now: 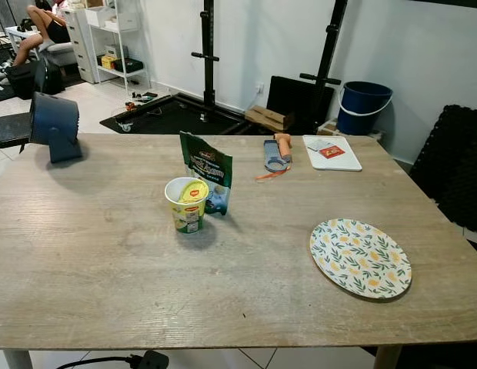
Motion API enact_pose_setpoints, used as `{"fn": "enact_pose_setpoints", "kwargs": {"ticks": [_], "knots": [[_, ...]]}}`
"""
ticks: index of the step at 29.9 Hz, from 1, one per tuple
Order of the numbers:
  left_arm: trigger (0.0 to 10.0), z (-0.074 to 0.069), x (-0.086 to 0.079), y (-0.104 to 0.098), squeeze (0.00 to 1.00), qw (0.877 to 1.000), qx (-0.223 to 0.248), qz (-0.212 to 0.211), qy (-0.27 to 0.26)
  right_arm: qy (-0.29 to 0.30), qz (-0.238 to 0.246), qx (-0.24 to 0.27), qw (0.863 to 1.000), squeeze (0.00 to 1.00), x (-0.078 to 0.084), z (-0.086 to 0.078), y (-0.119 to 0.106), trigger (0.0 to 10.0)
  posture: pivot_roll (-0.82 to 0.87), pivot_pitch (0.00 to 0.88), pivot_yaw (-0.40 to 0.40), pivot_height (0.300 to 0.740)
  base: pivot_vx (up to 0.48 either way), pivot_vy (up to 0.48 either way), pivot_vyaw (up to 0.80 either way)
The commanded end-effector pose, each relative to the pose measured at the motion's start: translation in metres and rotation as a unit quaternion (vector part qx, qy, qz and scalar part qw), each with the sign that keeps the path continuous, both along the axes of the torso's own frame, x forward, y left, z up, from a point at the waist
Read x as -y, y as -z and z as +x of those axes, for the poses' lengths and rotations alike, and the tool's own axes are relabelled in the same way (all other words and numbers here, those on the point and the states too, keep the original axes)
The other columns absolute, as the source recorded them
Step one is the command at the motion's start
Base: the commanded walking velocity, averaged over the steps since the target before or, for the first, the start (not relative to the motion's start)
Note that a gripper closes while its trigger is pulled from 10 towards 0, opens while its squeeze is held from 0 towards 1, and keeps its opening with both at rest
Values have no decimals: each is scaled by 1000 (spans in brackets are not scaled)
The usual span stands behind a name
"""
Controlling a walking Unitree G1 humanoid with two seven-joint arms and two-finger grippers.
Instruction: Restocking fridge
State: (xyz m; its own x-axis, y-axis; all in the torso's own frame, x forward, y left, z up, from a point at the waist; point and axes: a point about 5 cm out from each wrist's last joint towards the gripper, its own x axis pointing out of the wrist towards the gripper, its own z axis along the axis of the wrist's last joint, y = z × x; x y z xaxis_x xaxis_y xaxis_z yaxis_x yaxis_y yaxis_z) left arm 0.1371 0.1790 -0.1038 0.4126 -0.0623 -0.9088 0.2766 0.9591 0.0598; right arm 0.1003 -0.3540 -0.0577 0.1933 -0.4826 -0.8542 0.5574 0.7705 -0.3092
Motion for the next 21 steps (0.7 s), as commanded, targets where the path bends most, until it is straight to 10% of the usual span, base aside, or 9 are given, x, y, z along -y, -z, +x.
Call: {"fn": "enact_pose_setpoints", "kwargs": {"ticks": [1,10,21], "knots": [[10000,-15,0,5,0,1000,-28,1,-5,47,-27,7,999,0,13,-6,-7,10000,-42,0,-36,740,0,0,0],[10000,-17,0,6,0,1000,-30,0,-9,120,-121,17,985,0,52,-17,-34,10000,-40,0,-43,740,0,0,0],[10000,-18,1,6,0,999,-32,-1,-8,89,-273,92,954,0,98,18,-96,10000,-46,0,-42,740,0,0,0]]}}
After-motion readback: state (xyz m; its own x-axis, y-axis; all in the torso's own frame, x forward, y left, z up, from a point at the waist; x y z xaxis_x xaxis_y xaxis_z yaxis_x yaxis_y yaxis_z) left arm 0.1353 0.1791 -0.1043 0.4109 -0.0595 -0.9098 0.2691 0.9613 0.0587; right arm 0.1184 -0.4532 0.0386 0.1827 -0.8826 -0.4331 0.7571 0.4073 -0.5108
